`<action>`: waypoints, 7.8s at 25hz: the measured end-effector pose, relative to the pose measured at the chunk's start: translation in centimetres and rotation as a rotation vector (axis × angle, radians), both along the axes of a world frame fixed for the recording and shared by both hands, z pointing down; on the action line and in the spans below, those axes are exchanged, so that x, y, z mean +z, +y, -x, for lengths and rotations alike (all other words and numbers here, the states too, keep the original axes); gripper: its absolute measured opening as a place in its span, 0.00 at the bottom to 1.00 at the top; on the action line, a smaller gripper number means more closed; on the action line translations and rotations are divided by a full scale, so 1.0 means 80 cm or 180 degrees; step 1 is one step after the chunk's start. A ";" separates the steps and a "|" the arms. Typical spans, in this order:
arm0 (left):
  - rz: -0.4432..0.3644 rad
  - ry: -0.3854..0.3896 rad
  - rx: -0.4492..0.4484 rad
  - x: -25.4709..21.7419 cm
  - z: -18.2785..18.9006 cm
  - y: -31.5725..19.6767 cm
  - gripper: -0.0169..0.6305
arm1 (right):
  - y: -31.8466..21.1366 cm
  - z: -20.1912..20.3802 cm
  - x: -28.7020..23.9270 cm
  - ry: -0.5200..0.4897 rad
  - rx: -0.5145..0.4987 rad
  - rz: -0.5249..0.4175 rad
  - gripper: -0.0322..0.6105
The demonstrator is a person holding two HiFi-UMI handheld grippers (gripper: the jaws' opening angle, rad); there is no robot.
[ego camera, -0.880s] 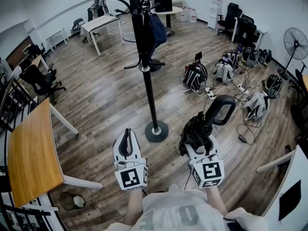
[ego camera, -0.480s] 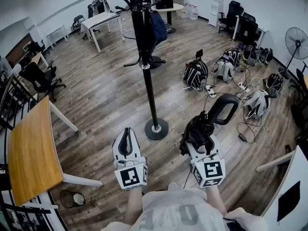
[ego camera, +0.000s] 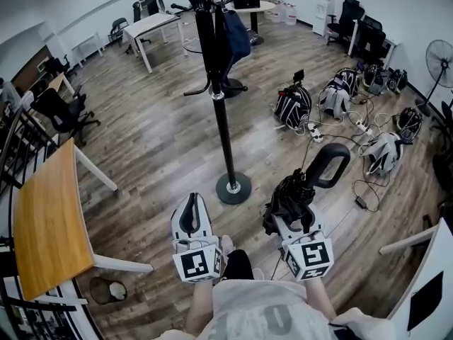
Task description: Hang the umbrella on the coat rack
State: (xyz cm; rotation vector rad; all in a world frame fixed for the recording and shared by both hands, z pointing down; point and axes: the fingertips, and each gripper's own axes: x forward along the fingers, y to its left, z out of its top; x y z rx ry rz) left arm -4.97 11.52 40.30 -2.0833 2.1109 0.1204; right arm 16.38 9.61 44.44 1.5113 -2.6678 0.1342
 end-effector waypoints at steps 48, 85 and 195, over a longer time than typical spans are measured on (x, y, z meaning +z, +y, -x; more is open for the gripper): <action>-0.0237 -0.0029 0.0500 -0.052 0.142 -0.405 0.09 | -0.377 0.181 -0.075 -0.0050 0.0027 -0.0295 0.48; -0.0104 -0.0012 0.0311 -0.046 0.154 -0.404 0.09 | -0.378 0.304 -0.241 0.0264 -0.1126 -0.1209 0.48; -0.0001 -0.0225 0.0577 -0.039 0.102 -0.414 0.09 | -0.402 0.152 -0.175 -0.0387 -0.0043 -0.0764 0.34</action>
